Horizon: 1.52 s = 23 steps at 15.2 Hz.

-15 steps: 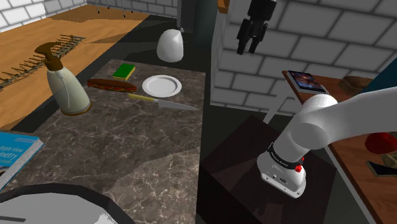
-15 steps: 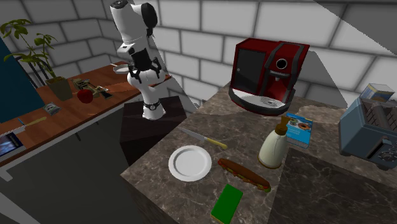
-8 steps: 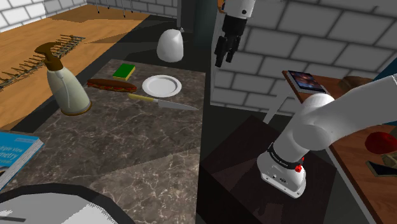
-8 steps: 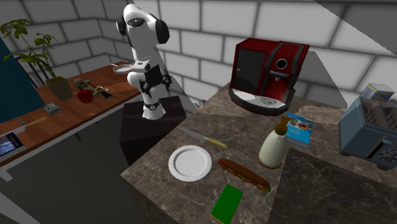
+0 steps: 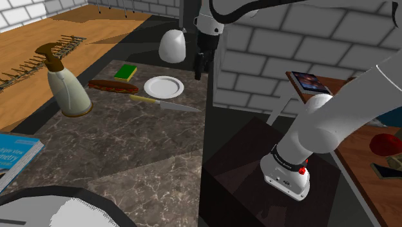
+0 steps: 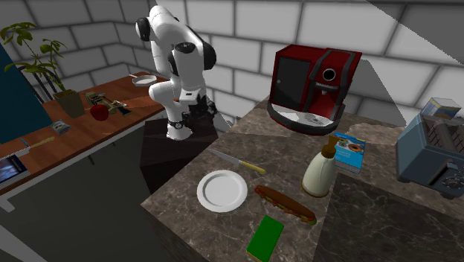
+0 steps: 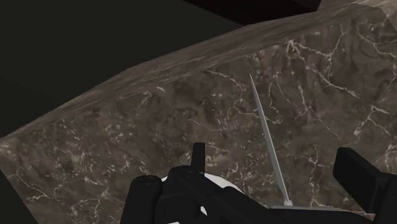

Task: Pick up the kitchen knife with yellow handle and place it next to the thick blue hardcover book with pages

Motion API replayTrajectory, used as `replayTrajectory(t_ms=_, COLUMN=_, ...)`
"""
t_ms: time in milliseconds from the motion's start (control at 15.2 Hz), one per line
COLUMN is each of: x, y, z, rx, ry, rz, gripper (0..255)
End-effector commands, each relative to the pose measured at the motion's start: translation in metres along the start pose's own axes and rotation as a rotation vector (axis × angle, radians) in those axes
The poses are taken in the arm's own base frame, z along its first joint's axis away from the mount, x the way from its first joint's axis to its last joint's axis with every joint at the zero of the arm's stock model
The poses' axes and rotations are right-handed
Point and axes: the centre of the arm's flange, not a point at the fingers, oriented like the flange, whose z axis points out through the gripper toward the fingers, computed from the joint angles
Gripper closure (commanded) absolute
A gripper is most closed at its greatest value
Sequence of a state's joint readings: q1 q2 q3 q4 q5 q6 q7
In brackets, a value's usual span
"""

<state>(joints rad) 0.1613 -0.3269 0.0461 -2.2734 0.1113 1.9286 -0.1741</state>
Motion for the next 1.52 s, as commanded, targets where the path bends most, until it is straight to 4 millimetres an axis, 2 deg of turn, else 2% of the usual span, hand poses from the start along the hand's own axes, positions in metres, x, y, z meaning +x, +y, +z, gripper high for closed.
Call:
replayTrajectory(t_ms=0, x=0.017, y=-0.011, z=0.019, rx=-0.012, ry=0.002, rz=-0.049, gripper=0)
replayTrajectory(t_ms=528, x=0.087, y=-0.056, z=0.087, rx=-0.059, ry=0.007, rz=-0.238, gripper=0)
replayTrajectory(t_ms=858, x=0.124, y=-0.088, z=0.128, rx=-0.087, ry=0.009, rz=-0.349, gripper=0)
replayTrajectory(t_ms=1320, x=0.124, y=-0.085, z=0.165, rx=-0.087, ry=0.009, rz=-0.349, gripper=0)
replayTrajectory(t_ms=1452, x=0.124, y=-0.084, z=0.168, rx=-0.087, ry=0.009, rz=-0.349, gripper=0)
